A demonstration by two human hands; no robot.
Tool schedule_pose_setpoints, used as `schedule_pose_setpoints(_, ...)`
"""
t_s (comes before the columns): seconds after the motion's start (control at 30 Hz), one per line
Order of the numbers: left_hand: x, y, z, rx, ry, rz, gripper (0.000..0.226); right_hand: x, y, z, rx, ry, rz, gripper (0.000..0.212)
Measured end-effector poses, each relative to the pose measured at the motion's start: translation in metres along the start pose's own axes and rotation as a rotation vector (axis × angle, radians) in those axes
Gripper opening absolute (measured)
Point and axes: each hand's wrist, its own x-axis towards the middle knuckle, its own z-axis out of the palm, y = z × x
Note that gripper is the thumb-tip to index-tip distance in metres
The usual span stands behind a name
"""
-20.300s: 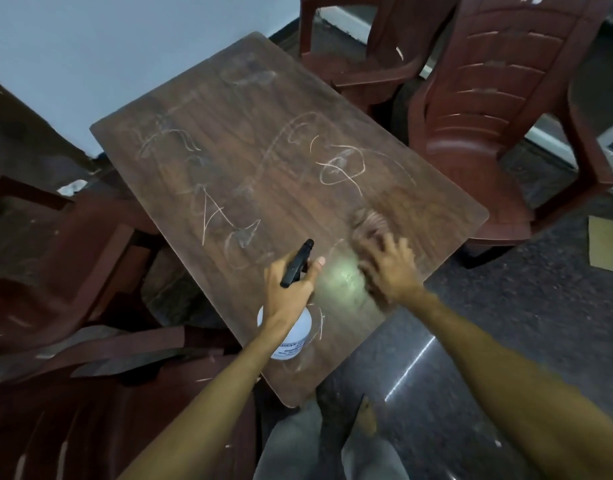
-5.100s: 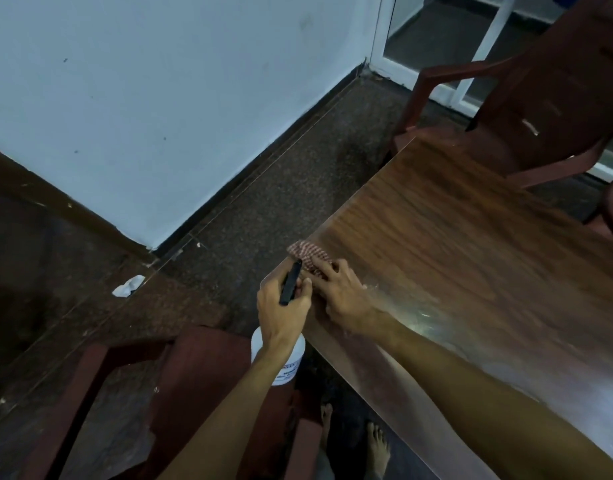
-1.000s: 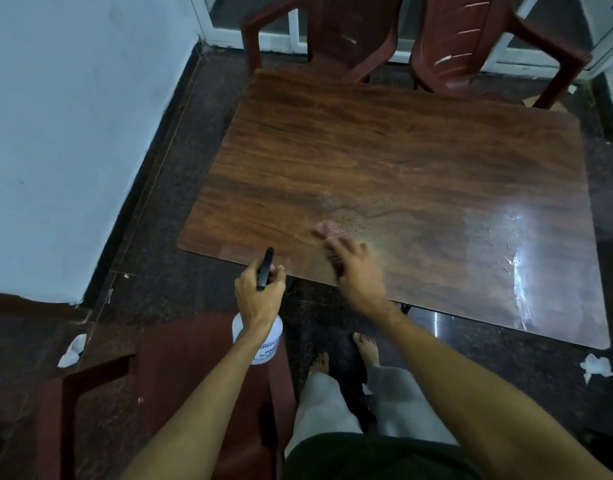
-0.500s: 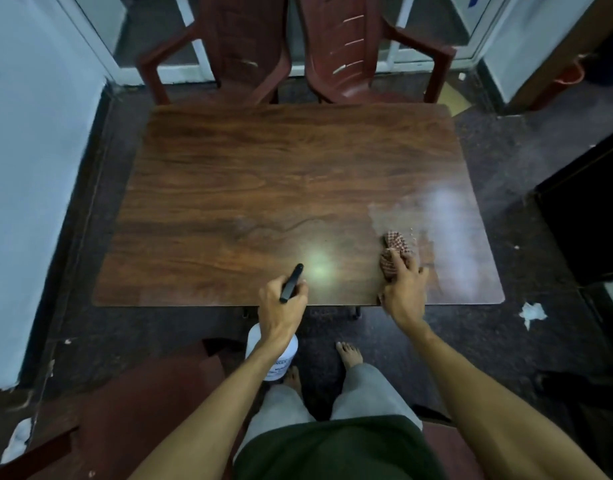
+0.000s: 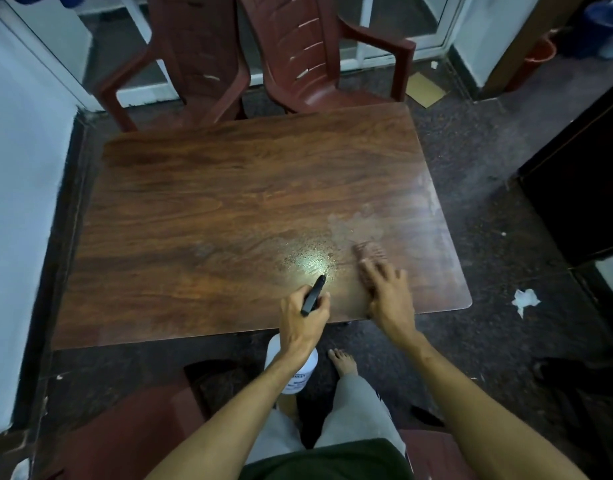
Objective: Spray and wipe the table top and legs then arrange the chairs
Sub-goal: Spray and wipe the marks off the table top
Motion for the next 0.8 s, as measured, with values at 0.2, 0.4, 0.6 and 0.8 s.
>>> schedule_pose_setpoints(0.2, 0.021, 0.021, -0.004, -0.021, 0.042, -0.053, 0.026, 0.042, 0.049, -0.026, 0.162, 0.166, 0.323, 0.080)
schedule_pose_setpoints(0.4, 0.041, 0.019, -0.030, 0.028, 0.177, -0.062, 0.029, 0.087, -0.031, -0.008, 0.141, 0.056, 0.097, 0.087)
schedule_pose_setpoints(0.6, 0.058, -0.001, -0.082, 0.022, 0.338, -0.155, 0.027, 0.118, -0.093, 0.024, 0.112, -0.002, -0.066, 0.084)
schedule_pose_setpoints(0.8, 0.071, -0.032, -0.151, -0.039, 0.449, -0.199, 0.024, 0.097, -0.222, 0.082, 0.019, -0.268, -0.536, 0.101)
